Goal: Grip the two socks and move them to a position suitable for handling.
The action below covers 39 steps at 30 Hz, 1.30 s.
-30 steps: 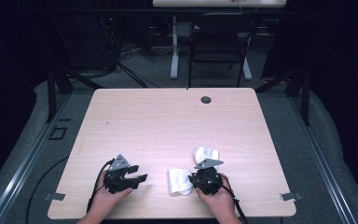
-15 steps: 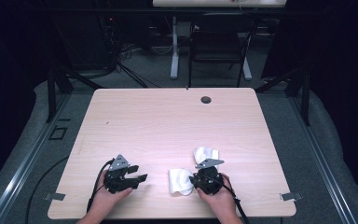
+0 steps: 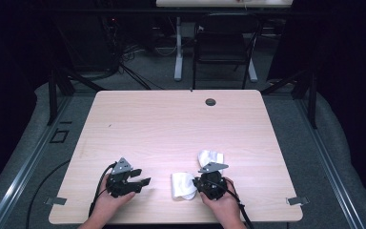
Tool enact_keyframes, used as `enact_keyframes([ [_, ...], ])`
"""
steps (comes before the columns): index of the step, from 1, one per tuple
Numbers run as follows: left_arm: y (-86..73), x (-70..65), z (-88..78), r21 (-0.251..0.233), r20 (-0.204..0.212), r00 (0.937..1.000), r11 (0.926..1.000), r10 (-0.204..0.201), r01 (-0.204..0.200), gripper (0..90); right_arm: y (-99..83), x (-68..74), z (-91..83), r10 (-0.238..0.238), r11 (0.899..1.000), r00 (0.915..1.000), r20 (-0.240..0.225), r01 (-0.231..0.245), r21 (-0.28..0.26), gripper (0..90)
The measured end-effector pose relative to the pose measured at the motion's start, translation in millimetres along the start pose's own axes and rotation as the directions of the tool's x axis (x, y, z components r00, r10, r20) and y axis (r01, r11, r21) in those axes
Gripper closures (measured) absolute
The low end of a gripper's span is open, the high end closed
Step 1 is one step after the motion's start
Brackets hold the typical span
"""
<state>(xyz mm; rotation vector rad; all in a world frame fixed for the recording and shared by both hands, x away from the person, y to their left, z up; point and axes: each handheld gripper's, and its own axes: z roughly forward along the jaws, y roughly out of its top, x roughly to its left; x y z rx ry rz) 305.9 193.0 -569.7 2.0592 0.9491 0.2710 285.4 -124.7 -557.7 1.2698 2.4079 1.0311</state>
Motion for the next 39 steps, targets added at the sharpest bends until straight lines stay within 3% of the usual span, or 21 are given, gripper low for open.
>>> enact_keyframes([
  [6,0.1,0.2,-0.5,-0.001,-0.003,1.0000,1.0000,0.003,-0.003,44.7,3.3,7.2,-2.9,-0.039,0.999,0.9992,0.008,0.039,-0.008,84.7],
  [9,0.2,0.4,-1.5,-0.003,-0.003,1.0000,1.0000,0.001,-0.001,44.7,5.8,9.9,-5.5,-0.027,0.999,0.9996,-0.005,0.027,-0.028,84.4],
  [19,-0.2,0.5,-3.2,-0.012,-0.005,0.9999,0.9999,-0.008,0.008,44.7,31.0,26.9,-20.4,-0.101,0.994,0.9949,-0.004,0.100,-0.048,84.3],
  [24,-0.1,0.6,-3.7,-0.014,-0.003,1.0000,0.9999,-0.009,0.009,44.7,39.8,31.9,-21.1,-0.103,0.993,0.9945,-0.018,0.102,-0.057,83.9],
  [26,-0.1,0.3,-3.7,-0.013,-0.002,1.0000,0.9999,-0.006,0.006,44.7,38.2,31.0,-13.3,-0.101,0.995,0.9947,-0.020,0.101,0.002,83.3],
  [31,-0.2,0.2,-3.8,-0.016,-0.003,1.0000,0.9999,-0.006,0.006,44.7,27.1,24.2,-1.8,-0.073,0.997,0.9969,-0.028,0.074,0.028,81.9],
  [34,0.3,-0.1,-4.6,-0.015,-0.011,0.9999,0.9999,-0.004,0.004,44.7,24.5,20.7,-2.3,-0.051,0.999,0.9981,-0.033,0.051,-0.002,87.6],
  [36,1.5,2.3,-7.1,-0.028,-0.012,0.9999,0.9996,-0.001,0.001,44.7,26.3,21.2,-3.8,-0.035,0.999,0.9970,-0.069,0.034,-0.009,88.0],
  [39,1.0,7.7,-9.5,-0.037,-0.015,0.9993,0.9988,-0.033,0.033,44.7,34.3,31.4,-5.4,-0.047,0.998,0.9936,-0.103,0.044,-0.033,87.8],
])
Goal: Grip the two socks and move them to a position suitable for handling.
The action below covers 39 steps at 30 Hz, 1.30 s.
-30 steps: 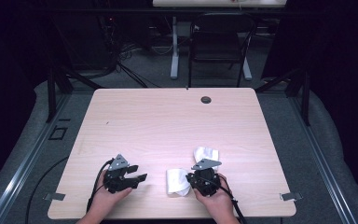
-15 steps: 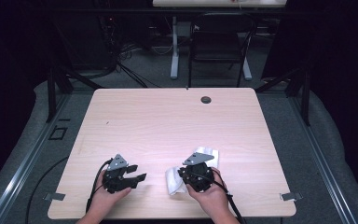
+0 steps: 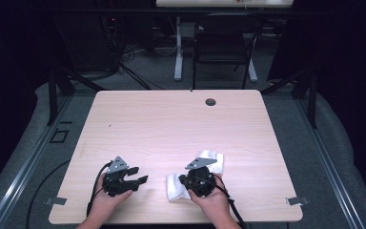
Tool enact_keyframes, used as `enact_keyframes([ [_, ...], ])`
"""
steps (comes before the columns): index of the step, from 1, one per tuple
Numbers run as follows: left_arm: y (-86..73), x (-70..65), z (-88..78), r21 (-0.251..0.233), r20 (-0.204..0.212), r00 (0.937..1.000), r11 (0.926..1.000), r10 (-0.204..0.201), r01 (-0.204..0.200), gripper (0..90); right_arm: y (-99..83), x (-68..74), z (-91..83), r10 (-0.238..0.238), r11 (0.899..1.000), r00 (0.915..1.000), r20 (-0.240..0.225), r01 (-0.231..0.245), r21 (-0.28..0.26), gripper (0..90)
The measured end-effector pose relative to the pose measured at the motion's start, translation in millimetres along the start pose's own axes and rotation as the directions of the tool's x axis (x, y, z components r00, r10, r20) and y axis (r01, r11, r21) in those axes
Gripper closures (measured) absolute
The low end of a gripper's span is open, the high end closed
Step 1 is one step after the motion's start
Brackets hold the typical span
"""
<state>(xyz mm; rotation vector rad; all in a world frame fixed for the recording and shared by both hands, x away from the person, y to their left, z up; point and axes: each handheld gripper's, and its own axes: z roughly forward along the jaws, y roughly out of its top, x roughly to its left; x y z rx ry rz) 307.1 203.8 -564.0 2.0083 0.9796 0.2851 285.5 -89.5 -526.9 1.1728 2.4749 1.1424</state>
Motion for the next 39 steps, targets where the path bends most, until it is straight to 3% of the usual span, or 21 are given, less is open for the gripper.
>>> enact_keyframes([
  [3,-0.8,2.8,-1.0,0.004,-0.002,0.9998,0.9998,-0.017,0.017,44.7,10.2,14.4,6.5,-0.028,1.000,0.9992,-0.029,0.027,-0.005,87.0],
  [6,-0.7,3.3,-1.8,0.003,0.000,1.0000,1.0000,-0.007,0.007,44.7,15.5,24.0,17.8,-0.056,0.998,0.9972,-0.050,0.056,0.004,85.7],
  [11,-0.8,3.3,-2.7,0.001,-0.005,1.0000,1.0000,0.000,0.000,44.7,18.5,34.3,35.9,-0.047,0.999,0.9882,-0.146,0.045,-0.019,77.3],
  [15,-0.7,3.8,-3.7,-0.004,-0.008,1.0000,1.0000,-0.005,0.004,45.0,23.0,34.8,31.2,-0.029,0.996,0.9788,-0.203,0.011,-0.092,72.8],
  [19,-0.2,4.0,-4.9,-0.009,-0.013,0.9999,0.9999,-0.007,0.007,45.2,27.1,24.9,15.8,-0.025,0.988,0.9848,-0.172,-0.002,-0.154,70.1],
  [21,-0.2,3.2,-5.6,-0.010,-0.011,0.9999,0.9999,-0.012,0.012,45.4,24.5,16.4,12.9,-0.032,0.992,0.9905,-0.134,0.014,-0.129,70.4],
  [25,0.4,-2.6,-5.8,0.001,0.012,0.9999,1.0000,0.009,-0.009,46.7,6.8,-1.9,17.5,-0.073,0.997,0.9964,-0.044,0.072,-0.012,70.6],
  [28,0.4,-10.7,-2.9,0.005,0.035,0.9989,0.9995,0.030,-0.030,47.6,-7.7,-11.7,23.3,-0.062,0.997,0.9980,-0.014,0.063,0.038,70.6],
  [33,-2.5,-26.7,5.6,0.033,0.074,0.9957,0.9978,0.056,-0.058,51.7,-18.1,-17.4,24.7,-0.065,0.996,0.9978,0.016,0.064,0.058,70.5],
  [37,-4.7,-33.6,12.8,0.071,0.066,0.9927,0.9919,0.101,-0.105,59.1,-22.0,-19.6,26.4,-0.069,0.995,0.9968,0.040,0.066,0.069,71.0],
  [39,-6.5,-34.8,15.6,0.090,0.063,0.9933,0.9906,0.097,-0.102,62.4,-24.2,-21.4,27.6,-0.054,0.996,0.9975,0.046,0.050,0.080,71.4],
])
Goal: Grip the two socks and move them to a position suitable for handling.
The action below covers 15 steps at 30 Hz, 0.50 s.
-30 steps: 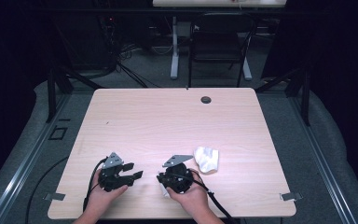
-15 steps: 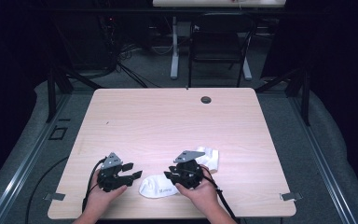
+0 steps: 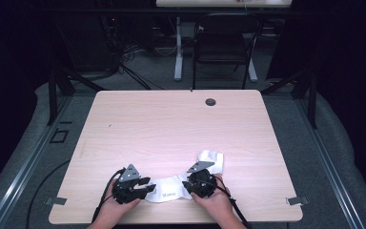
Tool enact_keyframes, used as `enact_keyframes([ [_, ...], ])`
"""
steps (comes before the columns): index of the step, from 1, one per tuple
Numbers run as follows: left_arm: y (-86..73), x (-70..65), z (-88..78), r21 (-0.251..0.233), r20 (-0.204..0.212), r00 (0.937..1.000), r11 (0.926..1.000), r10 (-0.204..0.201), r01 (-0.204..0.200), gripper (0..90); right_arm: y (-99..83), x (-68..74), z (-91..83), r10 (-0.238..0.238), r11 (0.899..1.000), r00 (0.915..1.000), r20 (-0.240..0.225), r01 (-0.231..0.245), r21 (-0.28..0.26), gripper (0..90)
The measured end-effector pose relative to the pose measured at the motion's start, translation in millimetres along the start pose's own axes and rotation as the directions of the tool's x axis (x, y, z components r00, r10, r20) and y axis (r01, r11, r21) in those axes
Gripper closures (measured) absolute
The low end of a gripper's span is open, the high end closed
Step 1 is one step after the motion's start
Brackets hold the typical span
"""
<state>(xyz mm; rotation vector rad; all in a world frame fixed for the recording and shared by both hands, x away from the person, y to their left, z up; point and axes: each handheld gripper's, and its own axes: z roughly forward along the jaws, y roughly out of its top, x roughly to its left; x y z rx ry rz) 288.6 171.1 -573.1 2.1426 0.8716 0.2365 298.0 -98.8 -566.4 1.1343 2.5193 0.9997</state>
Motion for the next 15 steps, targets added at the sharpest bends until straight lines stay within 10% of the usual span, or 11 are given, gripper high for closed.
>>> enact_keyframes([
  [15,-3.3,2.2,5.8,0.033,-0.027,0.9990,0.9989,0.035,-0.034,68.6,-17.2,9.4,-11.4,0.076,0.996,0.9969,-0.020,-0.075,0.051,73.0],
])
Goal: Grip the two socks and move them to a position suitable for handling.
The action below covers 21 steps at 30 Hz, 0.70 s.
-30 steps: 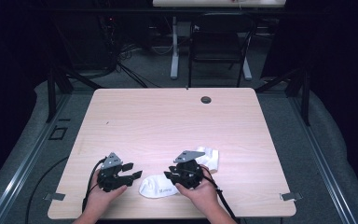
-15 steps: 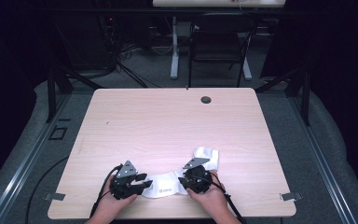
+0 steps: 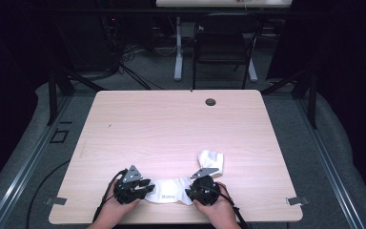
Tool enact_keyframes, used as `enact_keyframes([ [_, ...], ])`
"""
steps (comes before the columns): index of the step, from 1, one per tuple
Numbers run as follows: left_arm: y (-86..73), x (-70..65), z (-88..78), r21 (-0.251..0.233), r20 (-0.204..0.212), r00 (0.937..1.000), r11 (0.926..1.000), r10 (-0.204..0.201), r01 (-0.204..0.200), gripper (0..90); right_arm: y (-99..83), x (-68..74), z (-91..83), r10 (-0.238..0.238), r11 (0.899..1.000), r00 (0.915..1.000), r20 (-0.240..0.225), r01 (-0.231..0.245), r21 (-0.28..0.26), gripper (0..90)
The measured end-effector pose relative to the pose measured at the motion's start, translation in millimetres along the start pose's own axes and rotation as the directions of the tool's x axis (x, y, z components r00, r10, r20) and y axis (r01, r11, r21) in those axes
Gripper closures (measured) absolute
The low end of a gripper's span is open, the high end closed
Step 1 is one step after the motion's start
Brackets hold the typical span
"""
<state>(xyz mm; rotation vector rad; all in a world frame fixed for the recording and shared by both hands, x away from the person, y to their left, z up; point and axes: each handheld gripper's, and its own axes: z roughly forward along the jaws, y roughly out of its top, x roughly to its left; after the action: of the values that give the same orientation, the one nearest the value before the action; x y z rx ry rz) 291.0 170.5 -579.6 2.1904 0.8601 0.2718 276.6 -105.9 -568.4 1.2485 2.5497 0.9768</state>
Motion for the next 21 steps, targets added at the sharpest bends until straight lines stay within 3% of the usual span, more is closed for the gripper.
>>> enact_keyframes([
  [2,0.0,0.7,0.1,-0.002,0.001,1.0000,1.0000,0.004,-0.004,68.4,-2.1,3.8,0.4,0.009,1.000,1.0000,-0.002,-0.009,-0.014,73.2],
  [7,-0.2,2.3,-1.7,0.010,0.009,0.9999,0.9999,0.012,-0.012,65.7,-4.9,6.3,-2.9,-0.024,1.000,0.9997,-0.007,0.024,0.004,73.2],
  [11,-0.9,4.3,-3.9,0.012,0.015,0.9999,0.9999,0.003,-0.003,62.5,-6.4,2.7,-3.6,-0.010,1.000,0.9995,-0.030,0.010,-0.008,71.7],
  [16,0.9,6.2,-8.4,-0.027,0.014,0.9997,0.9995,-0.018,0.018,58.9,-1.4,-5.5,-19.5,-0.003,0.995,0.9998,0.020,0.005,-0.099,71.4],
  [21,1.6,10.0,-9.4,-0.040,0.006,0.9992,0.9984,-0.038,0.039,56.2,5.0,-32.5,-32.4,0.060,0.987,0.9931,0.101,-0.044,-0.156,72.6],
])
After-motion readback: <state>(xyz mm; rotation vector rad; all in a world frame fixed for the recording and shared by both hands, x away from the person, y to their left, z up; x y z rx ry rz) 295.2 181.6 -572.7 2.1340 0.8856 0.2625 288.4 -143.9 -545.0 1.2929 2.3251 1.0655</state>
